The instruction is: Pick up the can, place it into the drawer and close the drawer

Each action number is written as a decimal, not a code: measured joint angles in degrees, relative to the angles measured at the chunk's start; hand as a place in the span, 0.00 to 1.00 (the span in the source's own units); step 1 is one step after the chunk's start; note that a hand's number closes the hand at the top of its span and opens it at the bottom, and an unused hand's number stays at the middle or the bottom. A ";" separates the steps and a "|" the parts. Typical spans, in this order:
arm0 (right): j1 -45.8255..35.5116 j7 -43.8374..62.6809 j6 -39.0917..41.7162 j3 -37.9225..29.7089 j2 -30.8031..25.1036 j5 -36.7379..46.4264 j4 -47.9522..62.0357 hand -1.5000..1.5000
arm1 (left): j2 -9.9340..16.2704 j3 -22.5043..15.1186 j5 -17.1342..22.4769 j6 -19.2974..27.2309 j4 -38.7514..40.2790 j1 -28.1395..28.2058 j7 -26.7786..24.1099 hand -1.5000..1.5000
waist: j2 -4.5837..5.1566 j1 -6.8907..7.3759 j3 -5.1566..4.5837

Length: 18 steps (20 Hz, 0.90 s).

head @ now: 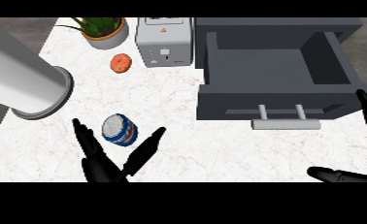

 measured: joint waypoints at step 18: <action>0.86 2.94 0.52 -2.09 0.50 -0.68 -3.61 0.00 | 3.58 0.69 26.88 9.74 10.76 -3.82 -17.62 0.00 | -0.01 0.11 -0.18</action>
